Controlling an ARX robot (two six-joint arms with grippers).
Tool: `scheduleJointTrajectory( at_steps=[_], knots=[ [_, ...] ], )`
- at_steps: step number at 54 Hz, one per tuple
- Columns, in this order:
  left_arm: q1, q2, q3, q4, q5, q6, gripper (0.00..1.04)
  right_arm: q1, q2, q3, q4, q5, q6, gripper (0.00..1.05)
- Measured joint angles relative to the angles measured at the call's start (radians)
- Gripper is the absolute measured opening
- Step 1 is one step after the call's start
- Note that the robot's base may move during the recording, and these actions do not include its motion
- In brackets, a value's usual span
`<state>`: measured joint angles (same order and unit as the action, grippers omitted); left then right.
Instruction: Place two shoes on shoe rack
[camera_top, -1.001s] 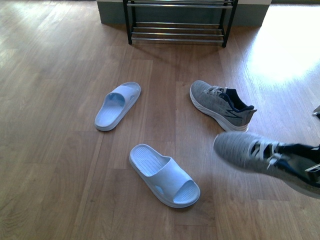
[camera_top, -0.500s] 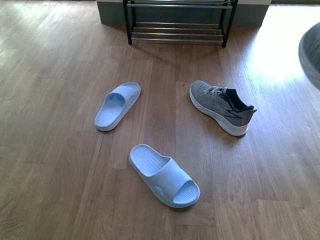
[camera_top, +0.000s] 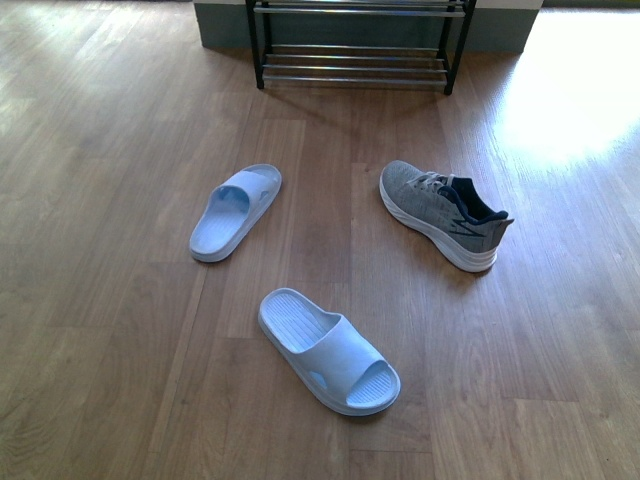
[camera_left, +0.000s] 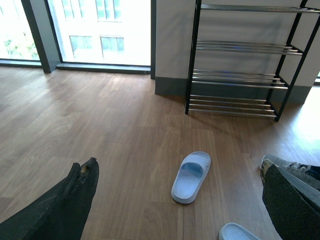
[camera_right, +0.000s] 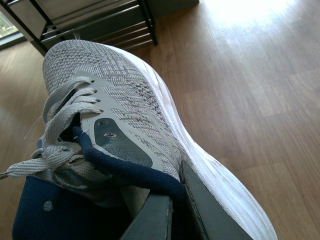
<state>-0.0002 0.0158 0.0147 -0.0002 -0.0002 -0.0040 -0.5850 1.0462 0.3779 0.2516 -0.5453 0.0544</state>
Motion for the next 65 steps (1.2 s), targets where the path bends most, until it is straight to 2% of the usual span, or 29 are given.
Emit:
scheduleJointTrajectory(
  at_steps=[65],
  knots=[
    [0.000,0.000,0.000,0.000,0.001,0.000,0.95,-0.003,0.000,-0.007,0.003,0.006,0.006,0.01]
  ],
)
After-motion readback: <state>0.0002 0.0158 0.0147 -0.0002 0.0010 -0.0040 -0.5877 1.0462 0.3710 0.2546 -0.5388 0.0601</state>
